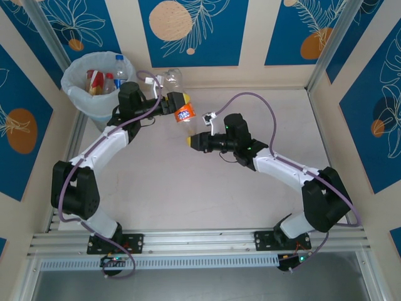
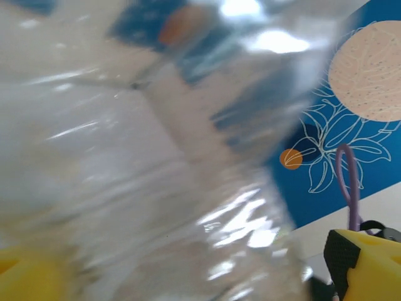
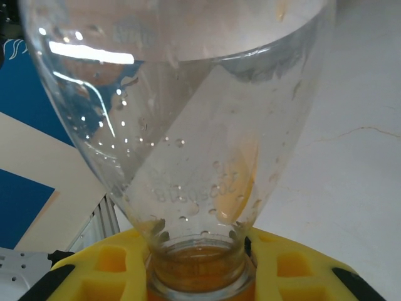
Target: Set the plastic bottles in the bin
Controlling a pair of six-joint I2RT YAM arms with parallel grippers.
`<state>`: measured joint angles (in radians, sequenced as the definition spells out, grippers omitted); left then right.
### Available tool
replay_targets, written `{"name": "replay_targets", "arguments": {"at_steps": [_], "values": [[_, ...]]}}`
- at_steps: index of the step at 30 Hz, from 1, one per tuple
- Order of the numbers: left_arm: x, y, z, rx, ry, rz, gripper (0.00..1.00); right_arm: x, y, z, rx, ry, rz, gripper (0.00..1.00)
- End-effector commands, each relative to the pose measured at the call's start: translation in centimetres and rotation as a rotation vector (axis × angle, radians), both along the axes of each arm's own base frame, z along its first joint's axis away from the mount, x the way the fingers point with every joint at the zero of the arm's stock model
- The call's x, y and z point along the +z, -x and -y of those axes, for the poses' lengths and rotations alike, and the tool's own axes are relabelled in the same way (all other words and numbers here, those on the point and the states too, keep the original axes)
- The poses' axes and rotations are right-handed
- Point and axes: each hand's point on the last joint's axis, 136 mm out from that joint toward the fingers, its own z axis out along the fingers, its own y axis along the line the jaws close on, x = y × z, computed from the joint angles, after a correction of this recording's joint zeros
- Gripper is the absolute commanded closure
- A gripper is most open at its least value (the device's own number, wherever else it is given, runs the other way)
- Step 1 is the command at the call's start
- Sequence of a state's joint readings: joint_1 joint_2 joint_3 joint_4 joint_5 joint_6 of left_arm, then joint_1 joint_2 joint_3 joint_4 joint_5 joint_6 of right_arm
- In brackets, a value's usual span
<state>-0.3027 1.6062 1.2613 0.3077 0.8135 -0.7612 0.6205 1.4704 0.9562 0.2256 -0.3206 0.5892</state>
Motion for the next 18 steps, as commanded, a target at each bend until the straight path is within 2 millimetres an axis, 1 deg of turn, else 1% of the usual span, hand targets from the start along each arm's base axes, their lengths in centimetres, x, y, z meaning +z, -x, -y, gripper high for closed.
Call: {"name": "replay_targets", "arguments": {"at_steps": [1, 4, 6, 8, 10, 14, 18], "values": [[1.35, 0.81, 0.82, -0.045, 0.024, 0.059, 0.08, 1.98, 0.52, -1.46, 0.062, -0.052, 0.044, 1.00], [1.10, 0.42, 0.52, -0.008, 0.015, 0.052, 0.16, 1.84, 0.46, -1.49, 0.061, -0.049, 0.042, 0.98], [1.09, 0.39, 0.55, -0.011, 0.016, 0.050, 0.22, 1.67, 0.44, -1.45, 0.061, -0.041, 0.038, 0.94], [1.13, 0.39, 0.58, -0.013, 0.016, 0.048, 0.27, 1.52, 0.43, -1.39, 0.059, -0.033, 0.032, 0.89], [1.02, 0.30, 0.57, -0.010, 0.013, 0.044, 0.30, 1.41, 0.37, -1.30, 0.054, -0.028, 0.031, 0.84], [0.86, 0.04, 0.51, 0.002, 0.007, 0.031, 0.35, 1.17, 0.00, -0.96, 0.033, -0.019, 0.027, 0.70], [0.80, -0.06, 0.54, 0.004, 0.002, 0.031, 0.40, 1.08, -0.23, -0.75, 0.023, -0.016, 0.023, 0.62]]}}
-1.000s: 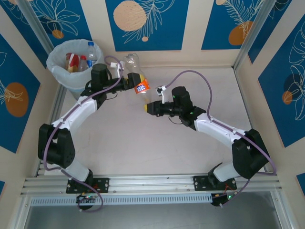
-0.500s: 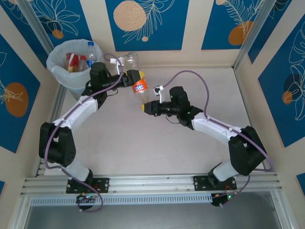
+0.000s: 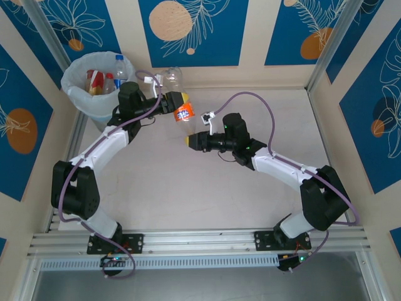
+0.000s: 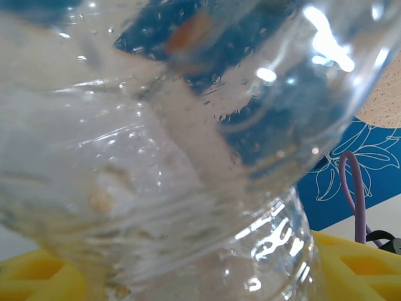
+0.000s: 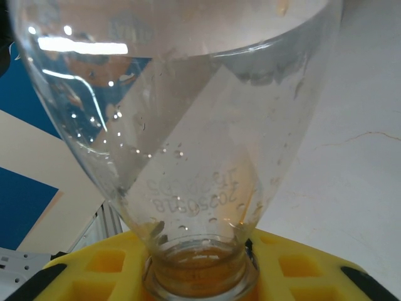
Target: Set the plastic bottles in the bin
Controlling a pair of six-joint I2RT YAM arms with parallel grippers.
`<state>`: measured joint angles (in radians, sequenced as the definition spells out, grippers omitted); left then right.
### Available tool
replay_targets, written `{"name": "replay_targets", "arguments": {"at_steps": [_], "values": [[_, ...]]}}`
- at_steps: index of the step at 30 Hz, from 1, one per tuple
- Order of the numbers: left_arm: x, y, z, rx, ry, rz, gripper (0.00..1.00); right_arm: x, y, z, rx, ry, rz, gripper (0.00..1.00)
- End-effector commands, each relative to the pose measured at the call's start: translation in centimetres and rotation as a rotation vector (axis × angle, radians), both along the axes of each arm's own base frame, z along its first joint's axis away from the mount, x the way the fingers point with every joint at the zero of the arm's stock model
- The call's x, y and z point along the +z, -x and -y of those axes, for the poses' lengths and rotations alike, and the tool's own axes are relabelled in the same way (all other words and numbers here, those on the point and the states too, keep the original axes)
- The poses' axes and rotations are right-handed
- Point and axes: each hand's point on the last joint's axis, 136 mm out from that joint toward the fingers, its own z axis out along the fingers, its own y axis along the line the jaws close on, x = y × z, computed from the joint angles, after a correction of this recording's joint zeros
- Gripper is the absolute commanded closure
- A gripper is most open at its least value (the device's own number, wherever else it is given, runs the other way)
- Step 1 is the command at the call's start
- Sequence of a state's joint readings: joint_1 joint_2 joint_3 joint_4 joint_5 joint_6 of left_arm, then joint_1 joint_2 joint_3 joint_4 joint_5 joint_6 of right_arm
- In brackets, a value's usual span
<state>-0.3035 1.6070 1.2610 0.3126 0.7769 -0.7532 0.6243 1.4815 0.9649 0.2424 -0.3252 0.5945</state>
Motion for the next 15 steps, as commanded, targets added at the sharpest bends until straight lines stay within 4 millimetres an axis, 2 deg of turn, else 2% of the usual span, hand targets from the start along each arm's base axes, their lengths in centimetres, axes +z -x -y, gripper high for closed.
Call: {"name": "replay_targets", "arguments": {"at_steps": [1, 12, 15], "values": [[0.7, 0.5, 0.7, -0.028, 0.007, 0.015, 0.41, 0.8, -0.2, -0.3, 0.014, -0.002, 0.015, 0.60], [0.1, -0.2, 0.6, -0.007, -0.014, -0.013, 0.49, 0.1, -0.8, 1.4, -0.045, 0.035, -0.024, 0.40], [0.0, -0.4, 0.4, 0.007, -0.030, -0.014, 0.50, 0.0, -1.0, 2.1, -0.067, 0.056, -0.030, 0.25]]}}
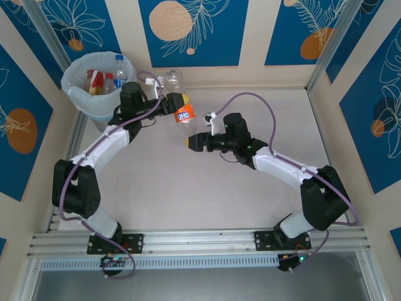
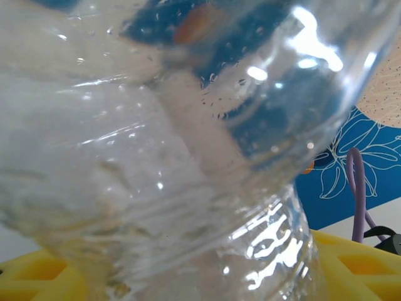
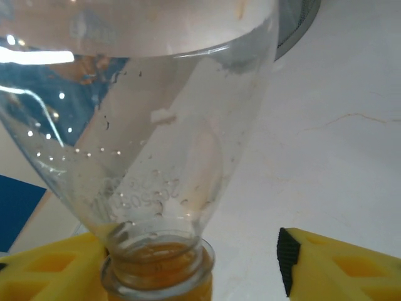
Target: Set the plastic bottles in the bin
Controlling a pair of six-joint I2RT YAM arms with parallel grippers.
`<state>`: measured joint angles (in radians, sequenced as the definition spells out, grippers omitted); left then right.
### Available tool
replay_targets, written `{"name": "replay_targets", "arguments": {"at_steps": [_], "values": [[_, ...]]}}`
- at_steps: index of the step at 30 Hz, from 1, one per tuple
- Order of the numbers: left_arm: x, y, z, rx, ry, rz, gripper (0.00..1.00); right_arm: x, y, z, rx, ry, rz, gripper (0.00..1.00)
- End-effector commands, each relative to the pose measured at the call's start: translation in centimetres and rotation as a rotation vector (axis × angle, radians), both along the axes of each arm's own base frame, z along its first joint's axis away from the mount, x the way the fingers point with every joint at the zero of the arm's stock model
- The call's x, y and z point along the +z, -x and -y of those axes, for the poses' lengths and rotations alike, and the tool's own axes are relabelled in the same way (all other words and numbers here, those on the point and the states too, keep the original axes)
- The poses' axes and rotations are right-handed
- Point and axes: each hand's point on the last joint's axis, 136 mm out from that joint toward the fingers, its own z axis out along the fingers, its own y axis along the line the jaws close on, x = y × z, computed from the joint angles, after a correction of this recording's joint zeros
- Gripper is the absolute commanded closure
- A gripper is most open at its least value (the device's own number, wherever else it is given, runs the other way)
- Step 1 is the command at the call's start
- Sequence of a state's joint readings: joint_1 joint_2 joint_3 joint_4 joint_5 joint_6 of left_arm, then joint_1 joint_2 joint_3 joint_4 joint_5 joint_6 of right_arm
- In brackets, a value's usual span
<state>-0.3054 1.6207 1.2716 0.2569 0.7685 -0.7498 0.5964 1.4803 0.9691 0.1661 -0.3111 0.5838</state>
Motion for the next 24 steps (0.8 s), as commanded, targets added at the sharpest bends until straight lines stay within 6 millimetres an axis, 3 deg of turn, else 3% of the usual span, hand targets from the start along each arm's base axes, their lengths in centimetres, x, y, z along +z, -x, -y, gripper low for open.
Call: {"name": "replay_targets", "arguments": {"at_steps": [1, 5, 14, 21, 24], "values": [[1.2, -0.3, 0.2, 0.011, -0.021, 0.036, 0.51, 1.3, -0.4, 1.1, -0.033, 0.015, 0.019, 0.19], [0.5, -0.8, -0.2, 0.041, -0.054, 0.013, 0.53, 1.7, -0.3, 2.2, -0.054, 0.032, 0.032, 0.00], [0.5, -1.3, -2.0, 0.108, -0.150, 0.035, 0.54, 2.5, -1.5, 6.3, -0.262, 0.093, 0.065, 0.01], [1.8, -2.7, -6.4, 0.234, -0.275, 0.046, 0.54, 0.1, -3.3, 13.4, -0.605, 0.200, -0.063, 0.00], [2.8, -3.4, -8.5, 0.297, -0.344, 0.076, 0.54, -0.6, -3.3, 15.5, -0.676, 0.186, -0.099, 0.00]]}}
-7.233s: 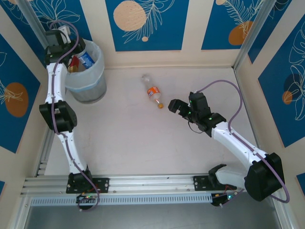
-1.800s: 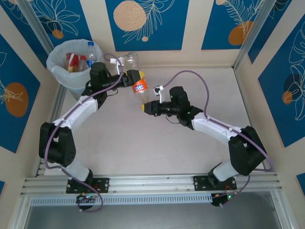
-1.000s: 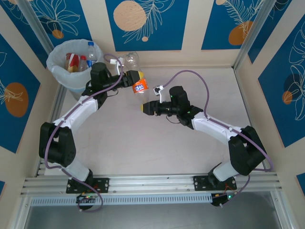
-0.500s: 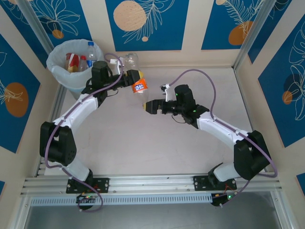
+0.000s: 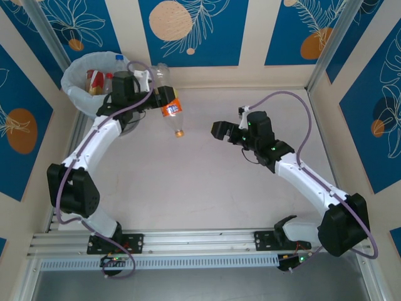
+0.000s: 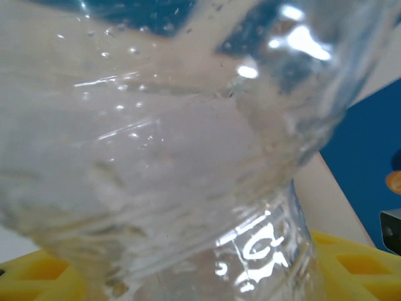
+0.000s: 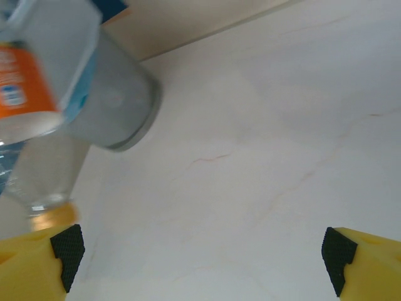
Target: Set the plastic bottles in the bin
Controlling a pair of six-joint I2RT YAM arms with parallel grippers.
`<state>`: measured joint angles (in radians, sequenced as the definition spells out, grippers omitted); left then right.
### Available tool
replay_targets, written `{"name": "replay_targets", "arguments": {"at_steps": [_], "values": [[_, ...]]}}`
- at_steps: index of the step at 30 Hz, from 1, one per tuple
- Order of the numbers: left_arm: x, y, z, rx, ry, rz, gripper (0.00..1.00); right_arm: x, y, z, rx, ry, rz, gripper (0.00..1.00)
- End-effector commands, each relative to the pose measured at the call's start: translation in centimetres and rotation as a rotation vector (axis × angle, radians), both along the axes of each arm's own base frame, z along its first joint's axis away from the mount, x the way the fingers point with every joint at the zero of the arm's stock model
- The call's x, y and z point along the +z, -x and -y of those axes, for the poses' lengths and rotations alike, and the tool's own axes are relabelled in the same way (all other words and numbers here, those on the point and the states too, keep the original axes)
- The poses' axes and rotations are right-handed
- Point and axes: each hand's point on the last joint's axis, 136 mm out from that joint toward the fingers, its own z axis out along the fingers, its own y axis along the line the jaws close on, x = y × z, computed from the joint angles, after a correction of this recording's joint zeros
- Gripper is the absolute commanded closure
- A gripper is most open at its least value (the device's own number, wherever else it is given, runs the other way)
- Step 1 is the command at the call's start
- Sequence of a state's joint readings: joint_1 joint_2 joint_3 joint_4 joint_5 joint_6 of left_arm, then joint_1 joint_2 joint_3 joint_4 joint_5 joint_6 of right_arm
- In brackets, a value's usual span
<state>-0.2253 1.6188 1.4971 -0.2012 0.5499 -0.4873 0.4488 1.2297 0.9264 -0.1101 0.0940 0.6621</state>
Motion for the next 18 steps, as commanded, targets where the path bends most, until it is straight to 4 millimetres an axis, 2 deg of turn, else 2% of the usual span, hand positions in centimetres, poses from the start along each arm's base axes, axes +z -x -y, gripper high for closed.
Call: {"name": "replay_targets", "arguments": {"at_steps": [1, 7, 13, 18], "values": [[2.9, -0.2, -3.3, 0.081, -0.112, 0.083, 0.54, -2.0, 0.2, 3.5, -0.159, 0.009, -0.075, 0.00], [6.5, -1.8, -8.0, 0.212, -0.218, 0.170, 0.54, -2.4, 0.4, 5.5, -0.220, -0.025, -0.088, 0.01], [10.9, -2.5, -10.3, 0.246, -0.249, 0.273, 0.54, -2.7, 0.5, 5.8, -0.227, -0.040, -0.107, 0.00], [12.8, -3.9, -13.0, 0.320, -0.329, 0.316, 0.54, -3.1, 0.7, 5.9, -0.229, -0.038, -0.116, 0.01]]}}
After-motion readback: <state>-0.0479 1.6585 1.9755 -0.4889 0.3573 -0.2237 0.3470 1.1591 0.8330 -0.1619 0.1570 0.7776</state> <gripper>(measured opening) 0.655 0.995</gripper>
